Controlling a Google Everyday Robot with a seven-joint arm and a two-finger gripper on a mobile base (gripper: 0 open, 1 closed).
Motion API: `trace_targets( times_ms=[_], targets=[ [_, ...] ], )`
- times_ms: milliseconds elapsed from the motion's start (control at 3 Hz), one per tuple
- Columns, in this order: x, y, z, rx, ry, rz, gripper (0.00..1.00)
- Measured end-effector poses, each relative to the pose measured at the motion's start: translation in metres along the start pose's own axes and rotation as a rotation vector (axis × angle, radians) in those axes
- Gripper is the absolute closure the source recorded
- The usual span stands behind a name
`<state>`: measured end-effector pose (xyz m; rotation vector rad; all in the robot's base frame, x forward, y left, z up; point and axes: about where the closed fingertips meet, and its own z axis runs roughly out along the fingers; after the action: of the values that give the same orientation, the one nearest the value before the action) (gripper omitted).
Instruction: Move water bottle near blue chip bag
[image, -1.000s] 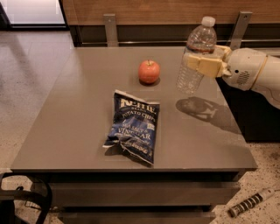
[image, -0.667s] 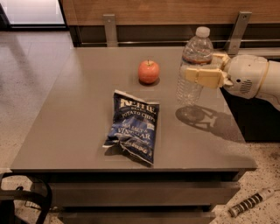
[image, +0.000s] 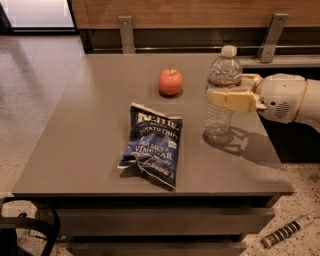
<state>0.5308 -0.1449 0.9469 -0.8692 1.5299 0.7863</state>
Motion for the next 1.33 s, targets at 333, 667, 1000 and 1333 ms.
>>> trace_targets(
  times_ms=[333,667,1000,1333],
  targets=[
    [0.026,-0.006,0.003,-0.004,-0.034,0.039,1.00],
    [0.047,-0.012,0.003,0.000,-0.068,0.074,1.00],
    [0.046,-0.013,0.003,0.000,-0.072,0.078,0.79],
    [0.046,-0.013,0.003,0.000,-0.072,0.078,0.56]
  ],
)
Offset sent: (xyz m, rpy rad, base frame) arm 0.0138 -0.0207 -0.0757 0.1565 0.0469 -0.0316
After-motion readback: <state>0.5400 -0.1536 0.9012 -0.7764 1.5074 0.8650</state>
